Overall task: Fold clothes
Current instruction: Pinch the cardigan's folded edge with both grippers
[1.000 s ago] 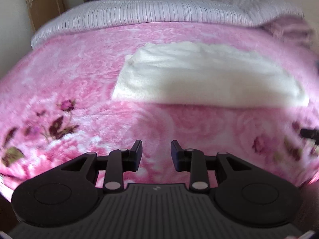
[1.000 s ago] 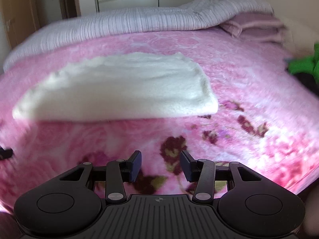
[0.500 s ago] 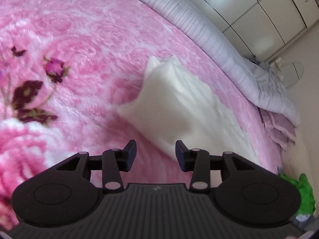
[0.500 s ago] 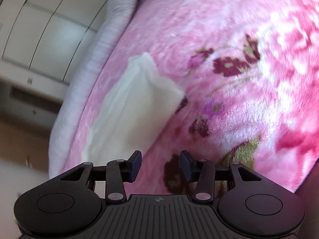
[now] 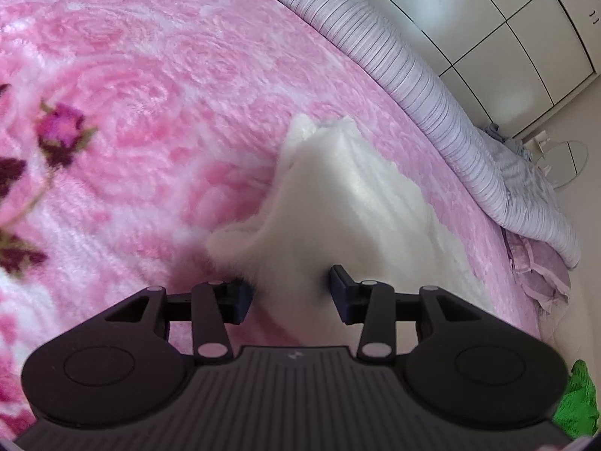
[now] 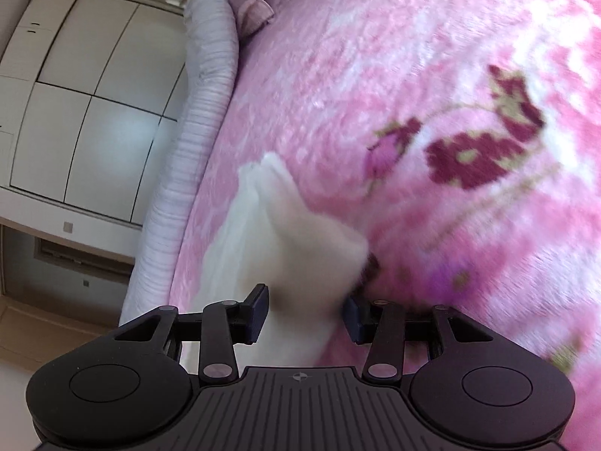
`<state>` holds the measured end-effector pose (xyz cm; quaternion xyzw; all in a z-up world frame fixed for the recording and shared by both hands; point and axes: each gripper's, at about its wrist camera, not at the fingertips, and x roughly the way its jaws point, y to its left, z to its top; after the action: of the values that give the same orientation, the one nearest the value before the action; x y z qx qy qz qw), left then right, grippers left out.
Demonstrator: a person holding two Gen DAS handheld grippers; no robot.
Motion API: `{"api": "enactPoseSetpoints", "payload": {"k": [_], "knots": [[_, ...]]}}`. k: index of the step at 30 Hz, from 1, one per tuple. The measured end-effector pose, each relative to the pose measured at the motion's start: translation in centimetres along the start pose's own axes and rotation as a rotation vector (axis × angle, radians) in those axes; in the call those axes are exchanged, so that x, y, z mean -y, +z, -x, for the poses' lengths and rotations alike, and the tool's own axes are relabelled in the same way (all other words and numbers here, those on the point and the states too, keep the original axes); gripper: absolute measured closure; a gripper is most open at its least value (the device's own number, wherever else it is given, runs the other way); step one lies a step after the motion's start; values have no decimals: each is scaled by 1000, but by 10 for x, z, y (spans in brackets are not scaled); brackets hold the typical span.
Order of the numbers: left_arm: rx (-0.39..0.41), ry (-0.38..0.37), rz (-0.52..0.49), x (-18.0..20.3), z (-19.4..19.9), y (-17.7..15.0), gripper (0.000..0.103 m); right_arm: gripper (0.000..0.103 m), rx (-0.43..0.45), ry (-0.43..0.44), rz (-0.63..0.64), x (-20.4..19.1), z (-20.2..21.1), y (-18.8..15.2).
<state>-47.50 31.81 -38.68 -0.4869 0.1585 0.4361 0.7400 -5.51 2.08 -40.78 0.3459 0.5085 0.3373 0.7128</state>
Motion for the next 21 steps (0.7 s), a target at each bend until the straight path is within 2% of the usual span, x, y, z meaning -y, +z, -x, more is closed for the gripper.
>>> {"api": "enactPoseSetpoints", "payload": {"k": [3, 4, 6, 9, 16, 21], "knots": [[3, -6, 9, 0, -1, 1, 74, 87, 15, 1, 18, -1, -5, -1], [7, -12, 15, -1, -1, 1, 77, 89, 17, 6, 12, 0, -7, -2], [17, -25, 18, -3, 3, 0, 85, 92, 21, 17, 9, 1, -3, -2], [33, -37, 7, -3, 11, -2, 91, 94, 28, 23, 42, -4, 5, -2], [52, -66, -52, 0, 51, -17, 94, 96, 19, 42, 68, -16, 35, 4], [17, -85, -69, -11, 92, -57, 94, 96, -9, 33, 68, 5, 80, 3]]}}
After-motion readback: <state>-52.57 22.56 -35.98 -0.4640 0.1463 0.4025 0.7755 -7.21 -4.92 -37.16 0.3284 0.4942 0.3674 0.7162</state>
